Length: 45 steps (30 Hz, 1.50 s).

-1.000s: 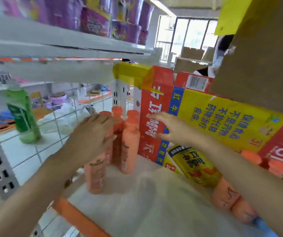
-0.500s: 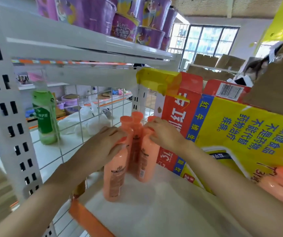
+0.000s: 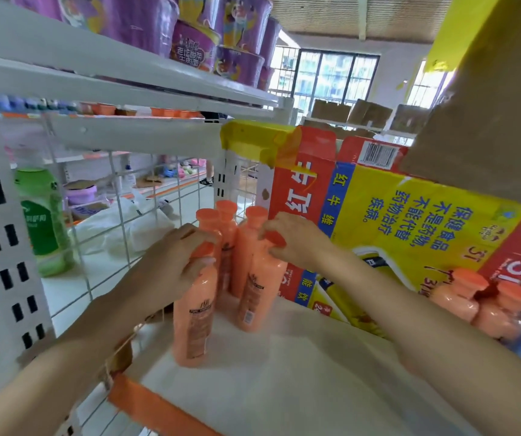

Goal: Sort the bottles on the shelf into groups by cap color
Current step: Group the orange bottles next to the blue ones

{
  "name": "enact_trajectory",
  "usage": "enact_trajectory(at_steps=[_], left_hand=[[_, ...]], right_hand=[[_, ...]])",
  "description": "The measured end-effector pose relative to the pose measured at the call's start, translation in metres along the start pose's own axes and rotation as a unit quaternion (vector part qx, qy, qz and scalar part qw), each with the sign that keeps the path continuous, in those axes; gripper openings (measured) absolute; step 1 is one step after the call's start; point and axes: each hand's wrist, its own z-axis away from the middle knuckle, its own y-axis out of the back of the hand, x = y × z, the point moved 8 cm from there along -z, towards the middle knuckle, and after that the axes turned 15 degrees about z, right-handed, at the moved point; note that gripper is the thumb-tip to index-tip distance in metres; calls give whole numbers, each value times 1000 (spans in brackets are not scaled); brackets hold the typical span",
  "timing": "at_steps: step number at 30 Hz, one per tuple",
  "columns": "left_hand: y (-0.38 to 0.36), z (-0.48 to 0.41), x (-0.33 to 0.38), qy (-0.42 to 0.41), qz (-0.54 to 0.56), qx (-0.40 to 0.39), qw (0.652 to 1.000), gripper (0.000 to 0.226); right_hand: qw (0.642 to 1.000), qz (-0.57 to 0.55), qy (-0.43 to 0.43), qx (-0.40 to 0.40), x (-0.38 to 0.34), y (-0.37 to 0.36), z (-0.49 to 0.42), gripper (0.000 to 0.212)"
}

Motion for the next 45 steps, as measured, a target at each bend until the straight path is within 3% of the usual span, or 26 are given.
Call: enact_trajectory(at_steps=[14, 23, 31, 45], left_hand=[[-49, -26, 56, -45, 80, -26, 995, 30], [-122, -53, 136, -74, 111, -93, 987, 44], [-184, -66, 195, -91, 126, -140, 978, 35], [-251, -66, 239, -74, 112, -193, 972, 35]], right_hand=[[995, 36, -85, -29, 64, 32, 101, 22], [988, 50, -131, -60, 133, 48, 178, 24], [979, 74, -162, -100, 184, 48, 228, 33], [984, 73, -117, -113, 210, 25, 249, 32]])
